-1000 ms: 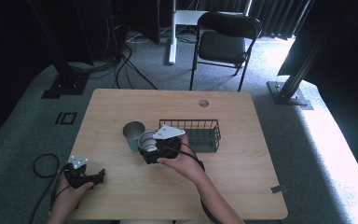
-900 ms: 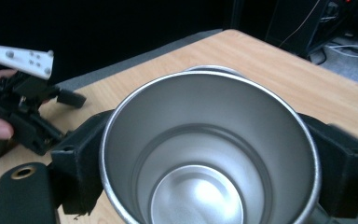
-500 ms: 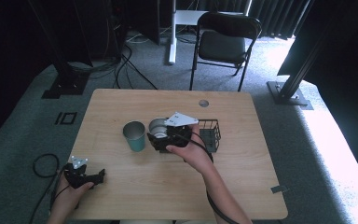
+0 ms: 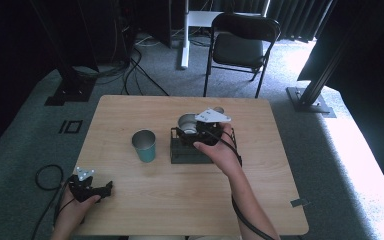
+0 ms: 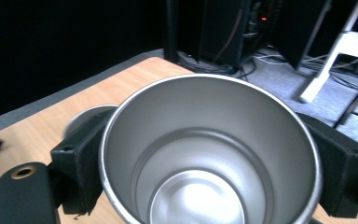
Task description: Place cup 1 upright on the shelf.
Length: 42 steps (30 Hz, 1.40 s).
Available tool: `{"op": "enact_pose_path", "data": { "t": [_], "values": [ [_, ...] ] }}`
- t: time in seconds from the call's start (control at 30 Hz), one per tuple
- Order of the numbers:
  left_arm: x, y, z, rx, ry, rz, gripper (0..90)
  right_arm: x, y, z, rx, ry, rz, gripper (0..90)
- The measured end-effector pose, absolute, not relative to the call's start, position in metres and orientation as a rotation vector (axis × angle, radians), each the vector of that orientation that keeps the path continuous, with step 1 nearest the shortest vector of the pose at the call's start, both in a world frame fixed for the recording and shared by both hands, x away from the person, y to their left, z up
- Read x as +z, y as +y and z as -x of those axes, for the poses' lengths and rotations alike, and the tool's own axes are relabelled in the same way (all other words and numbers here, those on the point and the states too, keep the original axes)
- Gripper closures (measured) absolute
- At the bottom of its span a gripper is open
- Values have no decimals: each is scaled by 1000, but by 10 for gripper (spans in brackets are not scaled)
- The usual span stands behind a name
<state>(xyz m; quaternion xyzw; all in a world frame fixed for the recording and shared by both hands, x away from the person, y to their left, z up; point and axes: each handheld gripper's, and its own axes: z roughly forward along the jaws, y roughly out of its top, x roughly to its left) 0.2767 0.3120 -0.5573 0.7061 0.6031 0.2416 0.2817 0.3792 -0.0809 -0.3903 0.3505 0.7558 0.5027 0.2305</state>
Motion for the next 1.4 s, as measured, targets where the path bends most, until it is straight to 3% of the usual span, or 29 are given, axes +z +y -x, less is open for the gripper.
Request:
{"op": "enact_pose_path", "data": {
  "t": [0.9,1.4],
  "values": [
    [-557,312,-277,647,1616,-1892,11,-432,-152,-410,1179,1925,-1221,132],
    [-557,312,-277,647,1616,-1892,10,-462,-157,-418,1147,1950,-1277,132]
  ]
}}
